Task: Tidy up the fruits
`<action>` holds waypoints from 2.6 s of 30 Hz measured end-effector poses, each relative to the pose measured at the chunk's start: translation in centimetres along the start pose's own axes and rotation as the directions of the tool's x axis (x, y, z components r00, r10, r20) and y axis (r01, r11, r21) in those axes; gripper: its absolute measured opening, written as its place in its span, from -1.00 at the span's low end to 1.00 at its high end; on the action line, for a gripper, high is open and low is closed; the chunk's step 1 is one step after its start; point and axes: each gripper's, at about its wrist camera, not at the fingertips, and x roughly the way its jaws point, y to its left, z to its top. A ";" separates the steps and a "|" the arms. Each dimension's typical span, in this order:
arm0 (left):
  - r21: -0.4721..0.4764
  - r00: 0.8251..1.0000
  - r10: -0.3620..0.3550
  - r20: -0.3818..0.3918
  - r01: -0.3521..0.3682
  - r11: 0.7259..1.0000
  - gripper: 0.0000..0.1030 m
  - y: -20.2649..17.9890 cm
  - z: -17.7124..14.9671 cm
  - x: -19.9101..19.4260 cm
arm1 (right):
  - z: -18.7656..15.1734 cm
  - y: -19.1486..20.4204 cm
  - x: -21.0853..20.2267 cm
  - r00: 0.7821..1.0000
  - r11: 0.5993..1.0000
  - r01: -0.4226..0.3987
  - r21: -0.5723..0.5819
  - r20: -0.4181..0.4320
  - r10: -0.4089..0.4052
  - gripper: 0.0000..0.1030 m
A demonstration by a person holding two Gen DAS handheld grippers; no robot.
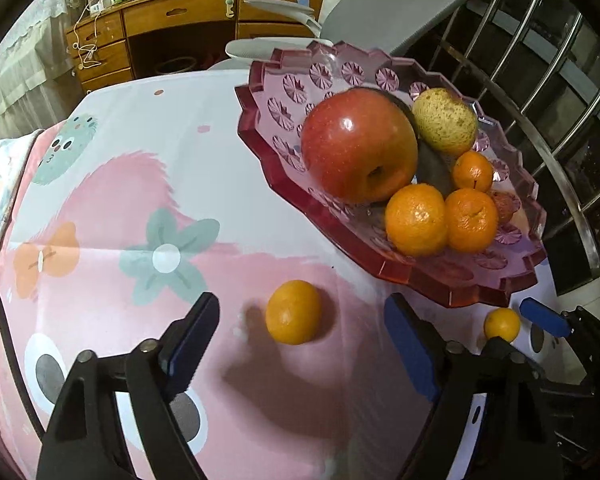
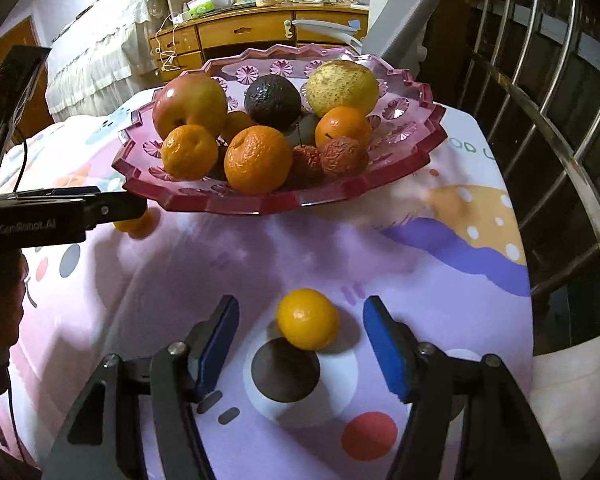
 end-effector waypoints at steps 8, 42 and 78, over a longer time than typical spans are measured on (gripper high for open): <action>-0.024 0.999 -0.034 0.003 0.034 0.999 -0.02 0.3 -0.2 0.3 | -0.2 0.2 0.4 1.000 1.000 0.015 -0.015 -0.017 -0.015 -0.27; -0.151 0.981 -0.036 0.189 0.065 0.986 -0.50 3.3 2.2 -6.5 | 2.1 -3.0 -4.7 0.996 1.000 0.018 0.006 0.084 -0.018 -0.36; -0.056 1.000 -0.012 0.013 0.013 0.998 0.41 6.3 -4.3 -9.4 | -1.3 5.1 -5.4 0.999 0.978 0.012 0.210 0.027 -0.019 0.14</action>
